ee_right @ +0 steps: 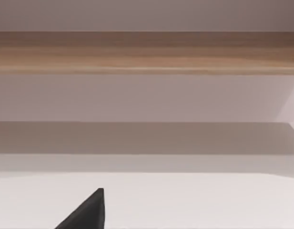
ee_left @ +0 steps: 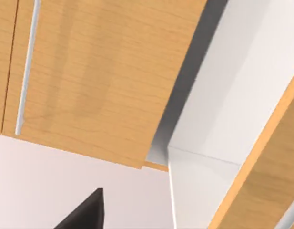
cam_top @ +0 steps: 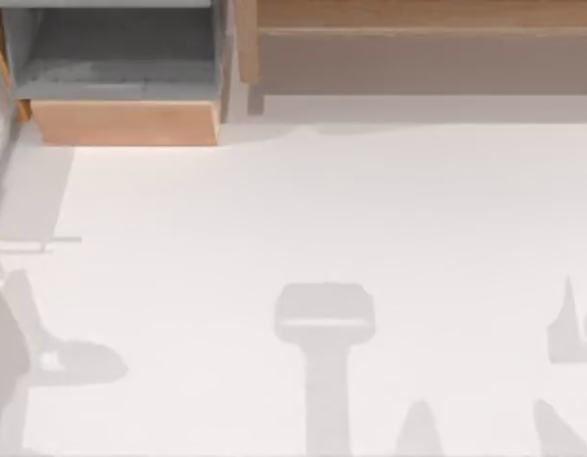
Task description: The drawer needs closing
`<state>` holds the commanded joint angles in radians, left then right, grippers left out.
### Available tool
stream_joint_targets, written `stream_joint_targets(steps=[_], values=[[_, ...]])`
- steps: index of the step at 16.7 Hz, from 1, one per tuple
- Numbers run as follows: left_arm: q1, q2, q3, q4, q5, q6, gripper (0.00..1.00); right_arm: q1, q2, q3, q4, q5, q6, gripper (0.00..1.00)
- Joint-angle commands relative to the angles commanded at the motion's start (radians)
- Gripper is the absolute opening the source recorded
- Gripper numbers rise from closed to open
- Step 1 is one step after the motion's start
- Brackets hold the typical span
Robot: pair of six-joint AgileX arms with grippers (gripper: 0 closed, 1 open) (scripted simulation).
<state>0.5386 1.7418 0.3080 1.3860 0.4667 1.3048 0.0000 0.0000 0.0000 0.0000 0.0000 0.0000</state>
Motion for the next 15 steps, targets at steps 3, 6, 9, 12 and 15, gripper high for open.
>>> stream_joint_targets(steps=[3, 6, 9, 12, 15], values=[[0.110, 0.143, 0.067, 0.111, 0.168, 0.171, 1.00, 0.000, 0.000, 0.000, 0.000, 0.000, 0.000, 1.00], [0.169, 0.232, 0.119, 0.151, 0.274, 0.267, 1.00, 0.000, 0.000, 0.000, 0.000, 0.000, 0.000, 1.00], [0.181, 0.250, 0.130, 0.155, 0.295, 0.286, 1.00, 0.000, 0.000, 0.000, 0.000, 0.000, 0.000, 1.00], [0.176, 0.247, 0.126, 0.152, 0.293, 0.285, 1.00, 0.000, 0.000, 0.000, 0.000, 0.000, 0.000, 1.00], [0.156, 0.259, 0.158, 0.136, 0.270, 0.285, 1.00, 0.000, 0.000, 0.000, 0.000, 0.000, 0.000, 1.00]])
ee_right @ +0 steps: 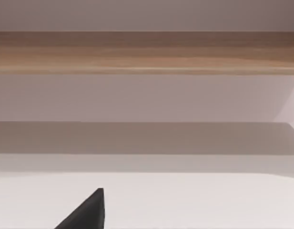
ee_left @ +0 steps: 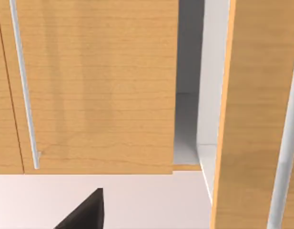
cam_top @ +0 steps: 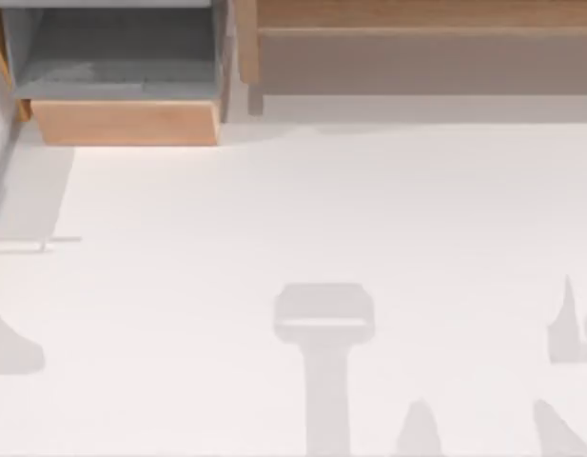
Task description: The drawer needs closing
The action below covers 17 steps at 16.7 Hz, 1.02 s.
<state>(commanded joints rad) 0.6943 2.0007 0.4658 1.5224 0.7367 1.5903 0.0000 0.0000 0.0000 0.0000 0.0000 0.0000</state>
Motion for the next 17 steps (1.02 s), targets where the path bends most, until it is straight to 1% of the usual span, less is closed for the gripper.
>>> stream_joint_targets(steps=[3, 7, 17], values=[[-0.032, 0.020, 0.046, -0.025, -0.032, -0.001, 1.00, 0.000, 0.000, 0.000, 0.000, 0.000, 0.000, 1.00], [-0.035, 0.022, 0.050, -0.028, -0.035, -0.001, 1.00, 0.000, 0.000, 0.000, 0.000, 0.000, 0.000, 1.00], [-0.035, 0.022, 0.050, -0.028, -0.035, -0.001, 0.25, 0.000, 0.000, 0.000, 0.000, 0.000, 0.000, 1.00]])
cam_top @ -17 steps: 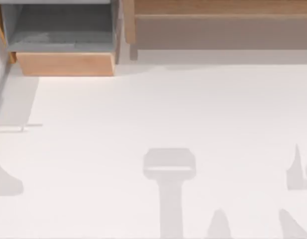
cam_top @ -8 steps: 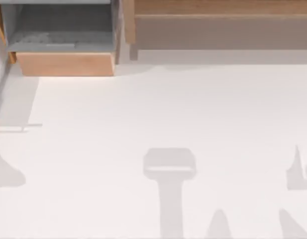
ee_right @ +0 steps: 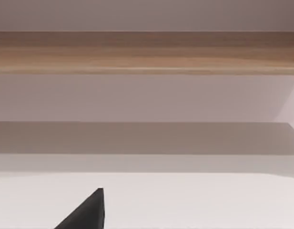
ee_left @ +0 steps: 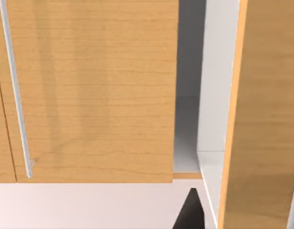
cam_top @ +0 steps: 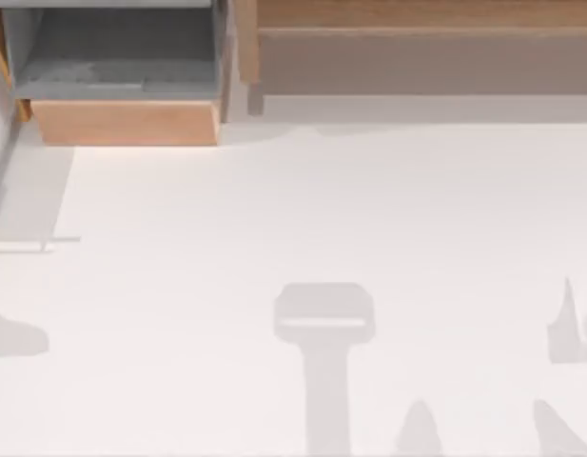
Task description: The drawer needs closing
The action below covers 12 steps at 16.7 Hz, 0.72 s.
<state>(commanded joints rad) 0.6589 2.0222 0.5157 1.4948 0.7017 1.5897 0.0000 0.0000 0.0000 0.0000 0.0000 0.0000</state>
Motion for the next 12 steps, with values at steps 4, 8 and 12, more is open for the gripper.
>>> stream_joint_targets(steps=[4, 8, 12], values=[[0.000, 0.000, 0.000, 0.000, 0.000, 0.000, 0.00, 0.000, 0.000, 0.000, 0.000, 0.000, 0.000, 1.00], [0.000, 0.000, 0.000, 0.000, 0.000, 0.000, 0.00, 0.000, 0.000, 0.000, 0.000, 0.000, 0.000, 1.00], [0.002, 0.010, -0.001, -0.009, 0.000, -0.003, 0.00, 0.000, 0.000, 0.000, 0.000, 0.000, 0.000, 1.00]])
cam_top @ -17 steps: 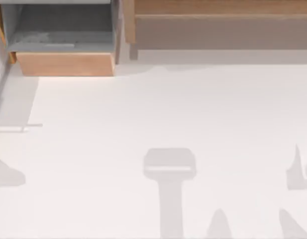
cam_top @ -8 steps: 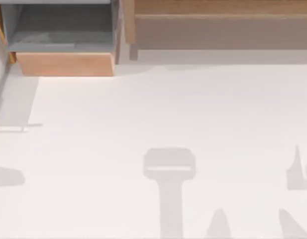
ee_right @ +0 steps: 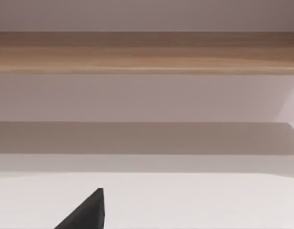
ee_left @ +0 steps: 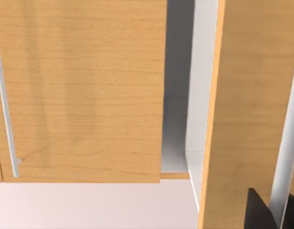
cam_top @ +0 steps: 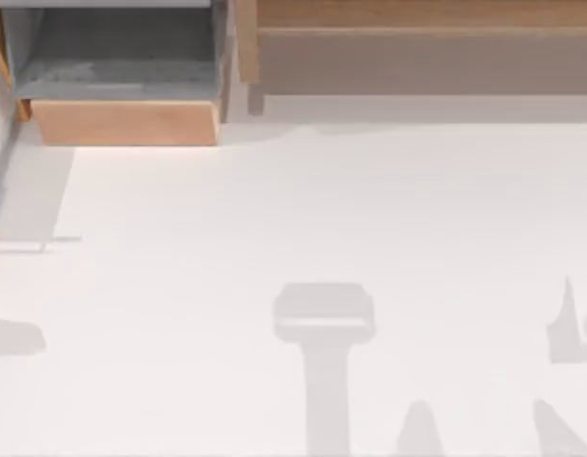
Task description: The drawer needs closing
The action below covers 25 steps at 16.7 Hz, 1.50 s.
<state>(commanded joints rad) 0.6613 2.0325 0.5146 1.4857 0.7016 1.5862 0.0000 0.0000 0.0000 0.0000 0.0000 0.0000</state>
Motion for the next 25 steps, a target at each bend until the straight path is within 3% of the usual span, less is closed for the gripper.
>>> stream_joint_targets(steps=[11, 16, 25], values=[[-0.121, 0.090, 0.218, -0.123, -0.120, -0.005, 0.00, 0.000, 0.000, 0.000, 0.000, 0.000, 0.000, 1.00], [-0.120, 0.098, 0.229, -0.133, -0.124, -0.006, 0.00, 0.000, 0.000, 0.000, 0.000, 0.000, 0.000, 1.00], [-0.205, 0.200, 0.460, -0.260, -0.206, -0.011, 0.00, 0.000, 0.000, 0.000, 0.000, 0.000, 0.000, 1.00]])
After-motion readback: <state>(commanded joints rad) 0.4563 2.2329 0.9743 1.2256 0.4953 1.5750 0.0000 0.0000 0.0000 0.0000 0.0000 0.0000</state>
